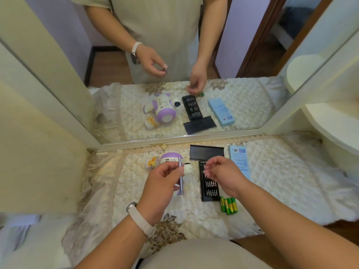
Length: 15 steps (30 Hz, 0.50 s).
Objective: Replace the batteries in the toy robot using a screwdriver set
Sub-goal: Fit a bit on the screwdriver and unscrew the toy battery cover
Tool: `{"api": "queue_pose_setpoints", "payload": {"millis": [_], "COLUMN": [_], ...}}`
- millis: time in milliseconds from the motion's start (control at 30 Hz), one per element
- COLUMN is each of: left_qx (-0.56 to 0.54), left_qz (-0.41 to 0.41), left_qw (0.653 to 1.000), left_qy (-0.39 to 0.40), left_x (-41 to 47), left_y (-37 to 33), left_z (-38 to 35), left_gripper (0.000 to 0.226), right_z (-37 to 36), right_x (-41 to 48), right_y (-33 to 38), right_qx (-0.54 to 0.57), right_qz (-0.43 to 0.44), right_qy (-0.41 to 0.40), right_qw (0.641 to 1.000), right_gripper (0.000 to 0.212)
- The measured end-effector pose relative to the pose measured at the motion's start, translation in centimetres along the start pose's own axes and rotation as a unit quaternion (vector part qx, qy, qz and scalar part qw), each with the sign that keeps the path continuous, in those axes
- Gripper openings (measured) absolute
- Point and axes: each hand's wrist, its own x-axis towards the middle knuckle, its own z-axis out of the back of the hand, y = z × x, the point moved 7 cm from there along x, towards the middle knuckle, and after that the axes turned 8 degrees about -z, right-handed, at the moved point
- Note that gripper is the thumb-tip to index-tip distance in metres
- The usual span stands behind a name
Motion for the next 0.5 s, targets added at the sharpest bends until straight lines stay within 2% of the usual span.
{"api": "queue_pose_setpoints", "payload": {"millis": [300, 400, 500], "left_qx": [0.020, 0.024, 0.020], "left_qz": [0.002, 0.004, 0.008], "left_qw": [0.999, 0.999, 0.999], "left_qy": [-0.029, -0.038, -0.045], "left_x": [-0.3, -0.5, -0.4], "left_y": [-0.2, -0.2, -0.2], "left_z": [-4.6, -5.9, -7.0], "left_gripper": [0.012, 0.011, 0.009], "right_z": [0.8, 1.6, 2.5], "right_x": [-2.9, -3.1, -2.7], "right_y": [4.6, 5.0, 4.6], "right_qx": [0.081, 0.105, 0.131], "right_qz": [0.060, 0.057, 0.008], "right_qy": [0.172, 0.189, 0.163], "right_qw": [0.980, 0.975, 0.978], "right_gripper": [0.028, 0.024, 0.022]}}
